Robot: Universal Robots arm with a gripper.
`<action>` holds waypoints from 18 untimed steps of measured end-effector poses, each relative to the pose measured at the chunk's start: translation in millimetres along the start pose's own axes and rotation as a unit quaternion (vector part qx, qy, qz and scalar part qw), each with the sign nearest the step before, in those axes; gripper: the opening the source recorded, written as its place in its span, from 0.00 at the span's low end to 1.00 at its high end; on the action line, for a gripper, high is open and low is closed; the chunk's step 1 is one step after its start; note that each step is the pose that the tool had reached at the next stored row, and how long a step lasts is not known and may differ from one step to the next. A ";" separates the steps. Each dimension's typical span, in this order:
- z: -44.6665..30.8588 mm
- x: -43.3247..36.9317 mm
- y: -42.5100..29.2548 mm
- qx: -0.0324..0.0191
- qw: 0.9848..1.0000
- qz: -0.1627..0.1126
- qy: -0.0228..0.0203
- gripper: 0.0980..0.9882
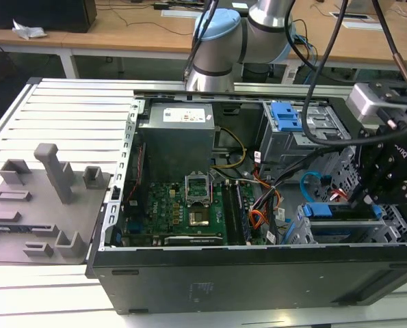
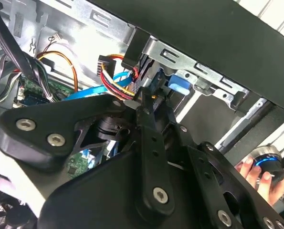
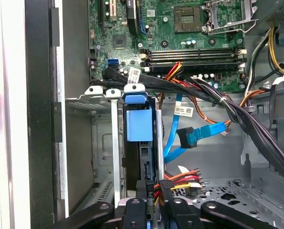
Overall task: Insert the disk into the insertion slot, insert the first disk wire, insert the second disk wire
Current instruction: 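Insert the first disk wire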
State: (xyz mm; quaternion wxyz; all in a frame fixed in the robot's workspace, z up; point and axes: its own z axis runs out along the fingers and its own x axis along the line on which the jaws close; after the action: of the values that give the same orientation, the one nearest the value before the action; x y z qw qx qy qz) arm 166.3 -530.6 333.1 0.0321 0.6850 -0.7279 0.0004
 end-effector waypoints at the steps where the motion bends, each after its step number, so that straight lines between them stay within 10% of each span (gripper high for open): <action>1: -0.4 0.1 0.0 0.000 1.000 0.000 0.000 0.16; 5: -6.9 0.4 0.3 0.000 1.000 0.000 0.000 0.16; 9: -42.5 2.1 1.9 0.000 1.000 0.000 0.000 0.16; 15: -43.5 2.2 2.0 0.000 1.000 0.000 0.000 0.16; 18: -43.5 2.1 2.0 0.000 1.000 0.000 0.000 0.01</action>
State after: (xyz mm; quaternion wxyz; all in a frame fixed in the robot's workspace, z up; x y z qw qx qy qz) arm 166.2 -530.6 376.7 0.0323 0.6849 -0.7279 0.0006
